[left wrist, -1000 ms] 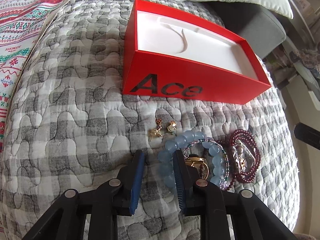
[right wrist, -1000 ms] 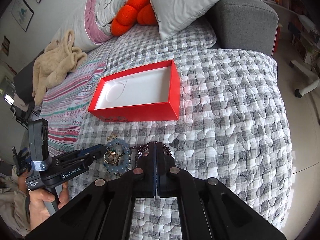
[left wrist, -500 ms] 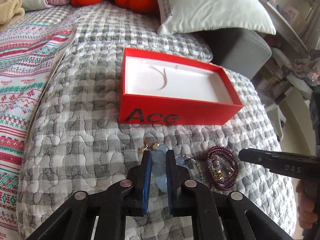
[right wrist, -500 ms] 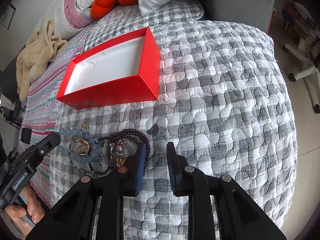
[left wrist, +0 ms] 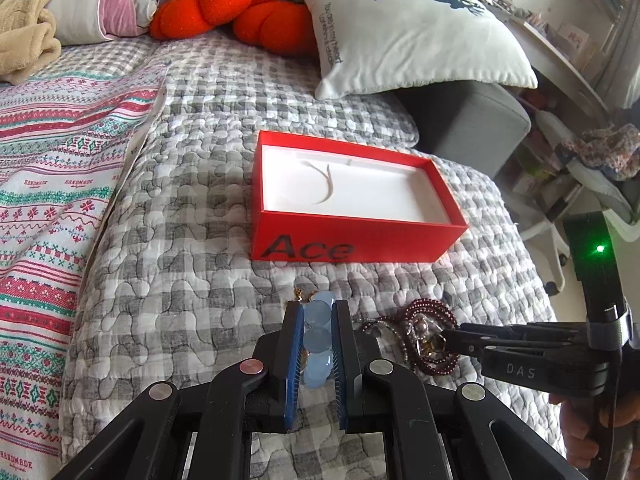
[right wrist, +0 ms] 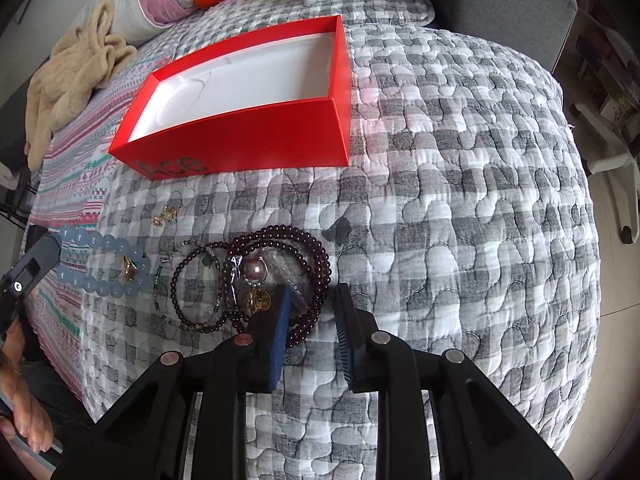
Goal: Organize jewelry
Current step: 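Carry both bracelets into the red box and open both grippers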
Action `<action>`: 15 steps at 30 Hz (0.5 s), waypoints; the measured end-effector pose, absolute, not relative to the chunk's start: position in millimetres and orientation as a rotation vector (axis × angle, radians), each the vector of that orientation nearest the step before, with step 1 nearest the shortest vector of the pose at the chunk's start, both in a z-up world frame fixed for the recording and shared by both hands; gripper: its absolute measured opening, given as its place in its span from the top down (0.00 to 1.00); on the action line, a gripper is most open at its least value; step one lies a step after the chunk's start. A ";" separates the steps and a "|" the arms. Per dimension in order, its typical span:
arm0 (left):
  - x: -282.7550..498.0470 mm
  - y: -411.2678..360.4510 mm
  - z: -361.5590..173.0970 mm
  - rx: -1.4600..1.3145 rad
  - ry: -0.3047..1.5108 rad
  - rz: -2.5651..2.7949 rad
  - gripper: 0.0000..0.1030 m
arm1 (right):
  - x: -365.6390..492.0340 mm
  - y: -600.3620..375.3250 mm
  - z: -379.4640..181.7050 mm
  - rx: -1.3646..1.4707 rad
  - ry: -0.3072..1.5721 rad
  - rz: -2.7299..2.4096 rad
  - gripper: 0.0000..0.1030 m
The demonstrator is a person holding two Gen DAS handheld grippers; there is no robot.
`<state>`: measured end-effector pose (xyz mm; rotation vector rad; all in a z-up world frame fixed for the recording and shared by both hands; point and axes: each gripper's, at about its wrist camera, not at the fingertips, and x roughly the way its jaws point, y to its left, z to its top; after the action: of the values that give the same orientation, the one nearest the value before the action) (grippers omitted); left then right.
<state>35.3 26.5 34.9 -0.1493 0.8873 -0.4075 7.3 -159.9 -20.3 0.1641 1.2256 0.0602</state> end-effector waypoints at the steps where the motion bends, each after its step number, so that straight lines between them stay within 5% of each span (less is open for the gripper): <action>1: 35.7 28.0 34.0 -0.153 0.891 -0.399 0.93 | 6.7 -156.0 -20.9 0.137 1.220 0.053 0.75; 7: 35.3 32.1 31.7 -0.160 0.901 -0.369 0.93 | 3.0 -131.9 -23.9 -0.040 1.180 0.033 0.80; 10: 32.6 33.3 34.2 -0.165 0.900 -0.364 0.93 | 2.1 -135.3 -22.5 -0.003 1.181 0.049 0.91; 15: 28.5 42.0 35.3 -0.188 0.905 -0.352 0.93 | -2.1 -148.0 -13.8 0.109 1.192 0.088 0.93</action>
<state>28.5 42.0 35.3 -0.1876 0.9051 -0.3521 -2.1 -148.0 -13.8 0.1095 1.1916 0.0879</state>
